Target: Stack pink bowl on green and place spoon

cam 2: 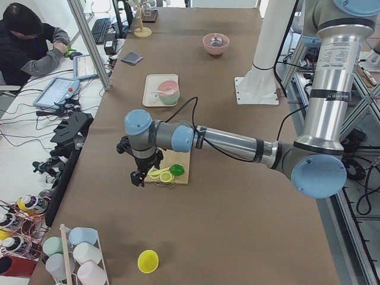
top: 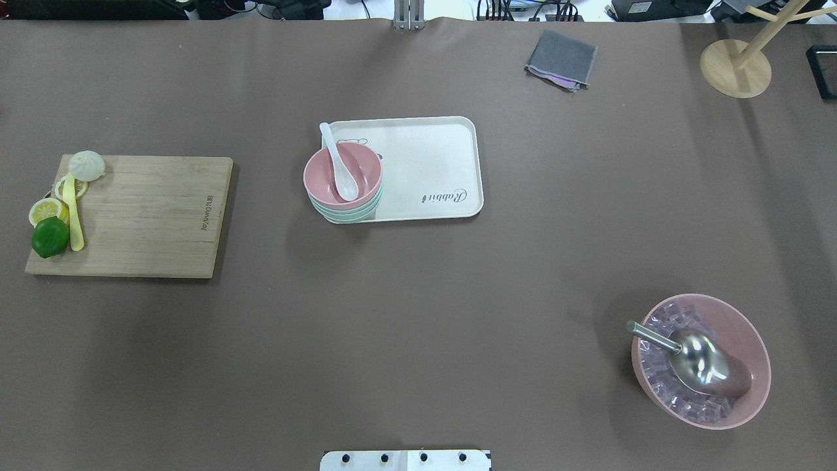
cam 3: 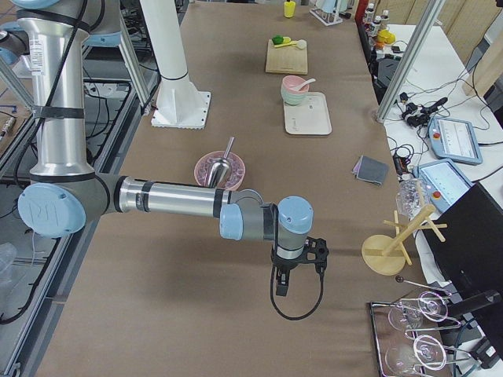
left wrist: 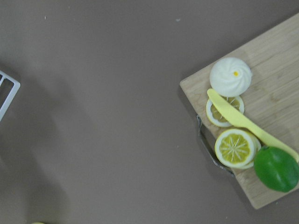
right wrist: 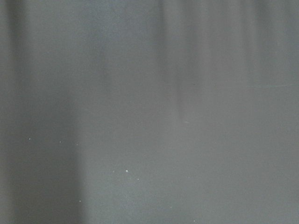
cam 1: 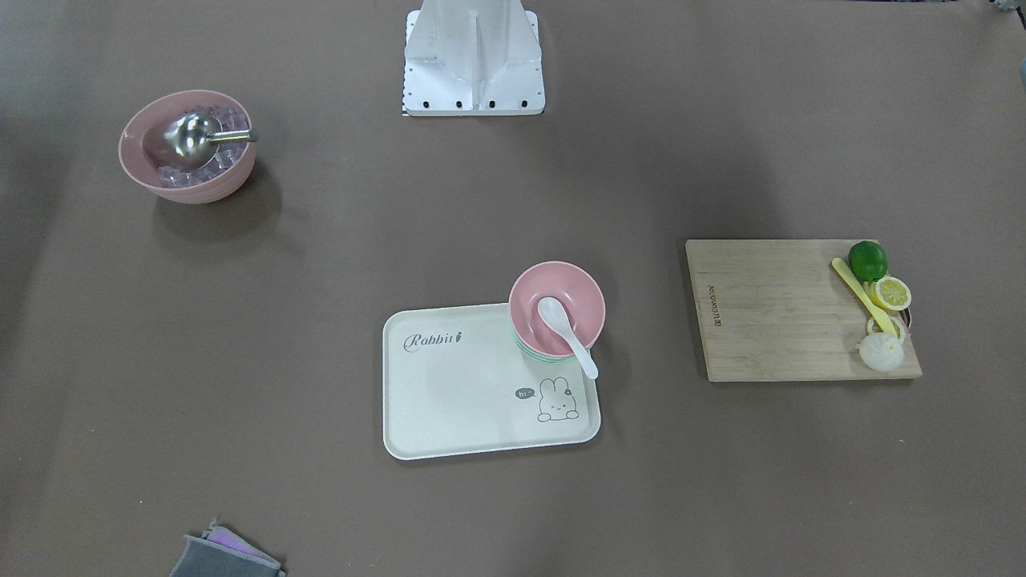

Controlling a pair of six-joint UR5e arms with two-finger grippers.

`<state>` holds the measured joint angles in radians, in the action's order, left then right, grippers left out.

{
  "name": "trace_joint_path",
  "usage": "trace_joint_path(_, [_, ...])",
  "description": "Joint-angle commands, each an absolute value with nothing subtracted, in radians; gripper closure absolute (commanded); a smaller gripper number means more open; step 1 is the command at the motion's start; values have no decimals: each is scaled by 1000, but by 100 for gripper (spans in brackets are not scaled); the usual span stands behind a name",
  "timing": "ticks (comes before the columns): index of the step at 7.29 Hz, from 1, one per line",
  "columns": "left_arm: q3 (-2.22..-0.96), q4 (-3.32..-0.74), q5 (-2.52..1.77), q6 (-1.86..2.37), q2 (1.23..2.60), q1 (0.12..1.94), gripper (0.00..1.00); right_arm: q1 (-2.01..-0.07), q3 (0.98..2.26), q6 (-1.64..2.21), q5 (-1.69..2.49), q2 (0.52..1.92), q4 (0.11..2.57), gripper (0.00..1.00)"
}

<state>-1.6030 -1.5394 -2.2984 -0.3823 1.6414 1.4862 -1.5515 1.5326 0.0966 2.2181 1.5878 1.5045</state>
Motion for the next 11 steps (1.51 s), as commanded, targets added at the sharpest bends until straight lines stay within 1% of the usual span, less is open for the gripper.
trace_joint_path(1, [-1528, -1558, -2304, -346, 1631, 1494, 2, -1551, 1534, 98, 2218, 1585, 1503, 0])
trace_joint_path(3, [-1525, -1540, -2299, -206, 1634, 1532, 2, -1551, 1539, 100, 2220, 1582, 1505, 0])
trace_joint_path(5, [-1531, -1542, -2306, 43, 1632, 1534, 2, -1551, 1537, 106, 2220, 1578, 1505, 0])
trace_joint_path(8, [-1565, -1554, -2310, 60, 1635, 1532, 2, -1551, 1540, 98, 2220, 1578, 1503, 0])
trace_joint_path(10, [-1621, -1551, -2309, 60, 1631, 1532, 2, -1551, 1542, 98, 2220, 1578, 1503, 0])
trace_joint_path(11, [-1627, -1555, -2306, 54, 1632, 1528, 2, -1551, 1543, 98, 2221, 1580, 1503, 0])
